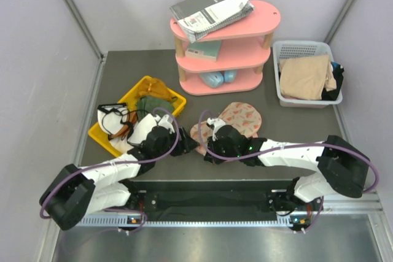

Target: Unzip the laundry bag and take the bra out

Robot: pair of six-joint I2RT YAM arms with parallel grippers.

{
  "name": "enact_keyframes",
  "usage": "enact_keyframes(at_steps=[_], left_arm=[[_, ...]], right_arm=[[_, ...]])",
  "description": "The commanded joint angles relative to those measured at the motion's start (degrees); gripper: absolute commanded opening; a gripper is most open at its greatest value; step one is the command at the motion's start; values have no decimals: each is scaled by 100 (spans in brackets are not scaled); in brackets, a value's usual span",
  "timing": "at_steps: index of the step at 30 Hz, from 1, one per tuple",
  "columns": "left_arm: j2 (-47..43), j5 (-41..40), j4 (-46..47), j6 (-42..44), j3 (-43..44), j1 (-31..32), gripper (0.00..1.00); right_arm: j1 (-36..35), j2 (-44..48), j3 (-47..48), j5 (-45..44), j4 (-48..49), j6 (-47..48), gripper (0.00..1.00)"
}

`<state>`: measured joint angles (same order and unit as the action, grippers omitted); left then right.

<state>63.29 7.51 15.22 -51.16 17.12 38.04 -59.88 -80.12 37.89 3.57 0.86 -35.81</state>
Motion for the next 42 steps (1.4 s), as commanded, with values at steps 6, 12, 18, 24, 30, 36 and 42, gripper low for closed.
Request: enact_keyframes(at_steps=[6,12,18,24,30,36,42], left_arm=[[403,23,938,-307,-78,124,50],[597,40,1088,-342,10,133,5],[553,-39,992,-290,63,133,0],[369,-293,667,-114,151,125,0],[395,-425,341,97,361,116,0],[412,-514,165,299,476,-77,0],[482,-408,69,510,599,-271,0]], right_arm=[[-94,49,263,117,362,-22,0],[-94,14,245,108,327,-13,0],[-86,-39,245,91,318,-22,0],[-86,5,245,-6,160,-22,0],[-68,145,131,-173,-33,-31,0],[37,532,-132,-340,-271,-66,0],[125,726,-282,-480,-411,-66,0]])
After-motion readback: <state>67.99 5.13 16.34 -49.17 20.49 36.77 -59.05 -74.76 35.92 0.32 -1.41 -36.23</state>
